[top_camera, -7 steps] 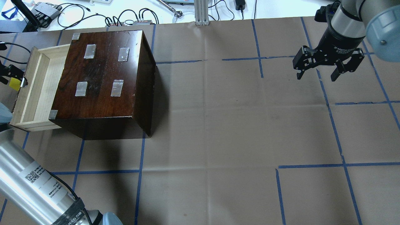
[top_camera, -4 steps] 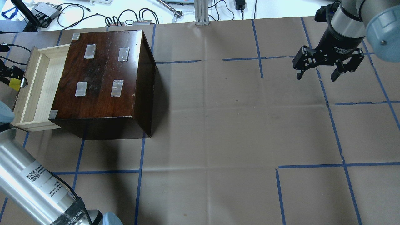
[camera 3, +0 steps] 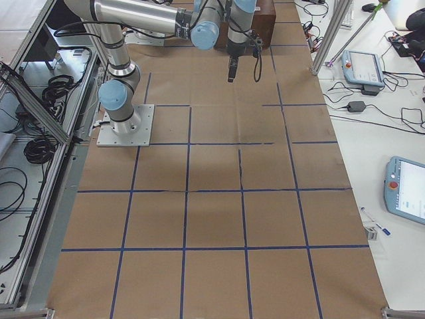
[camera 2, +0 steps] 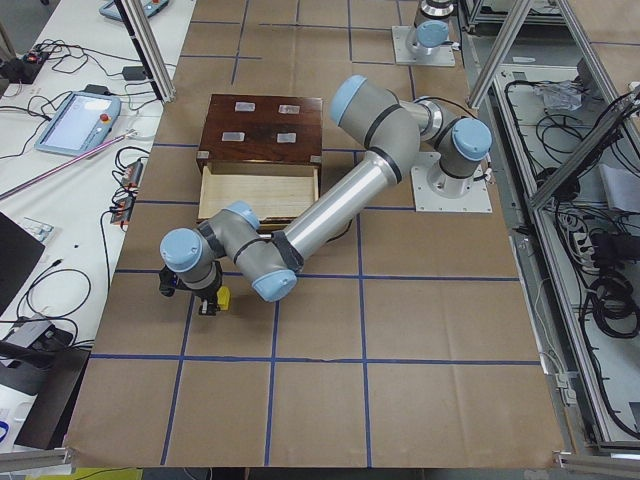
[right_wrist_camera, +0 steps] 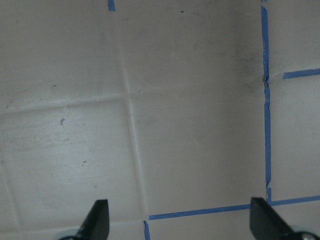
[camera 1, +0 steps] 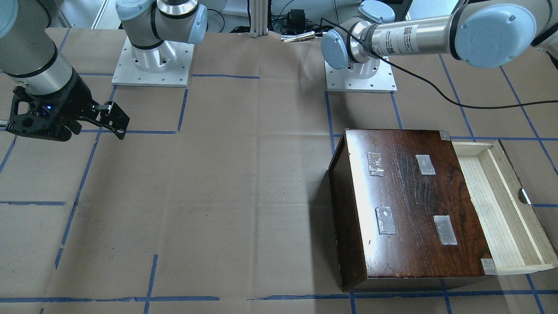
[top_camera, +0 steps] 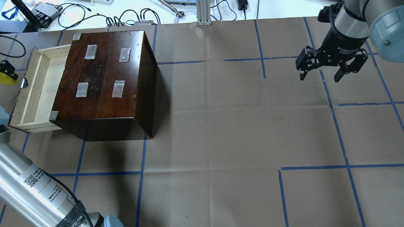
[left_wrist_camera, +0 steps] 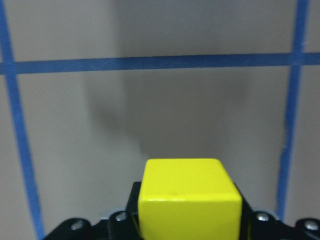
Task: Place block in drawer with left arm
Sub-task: 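Carry the yellow cube over the open drawer with the left gripper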
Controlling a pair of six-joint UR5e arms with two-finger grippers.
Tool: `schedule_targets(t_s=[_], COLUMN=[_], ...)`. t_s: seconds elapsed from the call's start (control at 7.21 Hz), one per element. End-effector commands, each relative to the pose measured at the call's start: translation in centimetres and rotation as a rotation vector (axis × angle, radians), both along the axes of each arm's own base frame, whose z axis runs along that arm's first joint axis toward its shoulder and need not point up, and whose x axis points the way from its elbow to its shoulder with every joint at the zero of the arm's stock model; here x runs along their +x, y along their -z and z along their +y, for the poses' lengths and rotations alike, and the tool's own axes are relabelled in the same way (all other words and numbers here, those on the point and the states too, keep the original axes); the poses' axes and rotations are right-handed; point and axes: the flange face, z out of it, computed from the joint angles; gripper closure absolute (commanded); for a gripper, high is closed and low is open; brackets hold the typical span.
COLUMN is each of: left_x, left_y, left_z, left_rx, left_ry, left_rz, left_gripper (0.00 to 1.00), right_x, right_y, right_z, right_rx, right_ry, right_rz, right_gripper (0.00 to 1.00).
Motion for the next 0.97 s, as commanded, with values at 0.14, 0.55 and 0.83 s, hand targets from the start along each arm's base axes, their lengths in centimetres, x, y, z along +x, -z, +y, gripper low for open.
schedule_targets(t_s=[0.14,0.55,0.83], left_x=[-9.7,-20.7,-22.5], left_y=[-12.4,-10.2,-7.0], left_z=[5.2,8.7,9.1], left_rx=[0.063,0.11,0.107], left_ry=[0.043,-0.041,-0.024], left_rz=[0.06,0.087,0.085], left_gripper=[1.0,1.0,1.0], right_x=[0.0,0.0,0.0], right_y=[0.0,0.0,0.0], right_z=[0.0,0.0,0.0], right_rx=[0.0,0.0,0.0], right_ry=[-0.001,0.001,0.001], right_rz=[0.0,0.0,0.0], right_gripper=[0.0,0.0,0.0])
